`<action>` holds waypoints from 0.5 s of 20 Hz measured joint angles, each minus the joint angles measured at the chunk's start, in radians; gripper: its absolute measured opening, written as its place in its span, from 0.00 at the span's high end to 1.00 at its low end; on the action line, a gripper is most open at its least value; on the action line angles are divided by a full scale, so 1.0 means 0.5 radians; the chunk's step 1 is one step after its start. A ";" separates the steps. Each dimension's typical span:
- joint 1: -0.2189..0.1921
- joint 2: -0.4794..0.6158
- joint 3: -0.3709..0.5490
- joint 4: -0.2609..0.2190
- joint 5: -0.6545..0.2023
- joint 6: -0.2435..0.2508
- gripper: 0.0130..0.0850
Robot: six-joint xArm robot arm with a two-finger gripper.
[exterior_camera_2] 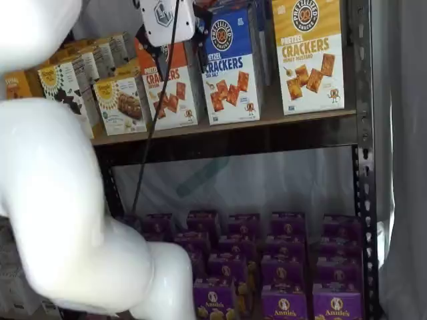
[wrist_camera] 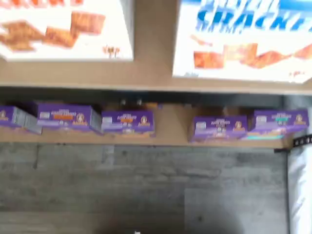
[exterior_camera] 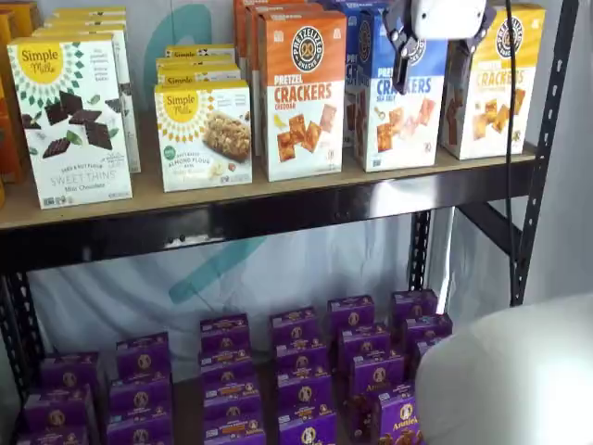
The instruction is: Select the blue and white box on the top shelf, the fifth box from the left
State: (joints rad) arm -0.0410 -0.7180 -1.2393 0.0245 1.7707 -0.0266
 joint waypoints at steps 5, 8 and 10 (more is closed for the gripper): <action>-0.058 0.144 -0.110 0.004 -0.102 -0.056 0.00; -0.094 0.226 -0.171 0.011 -0.148 -0.090 0.00; -0.110 0.273 -0.212 0.016 -0.158 -0.106 0.00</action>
State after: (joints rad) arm -0.0959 -0.5815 -1.3451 0.0323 1.6919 -0.0797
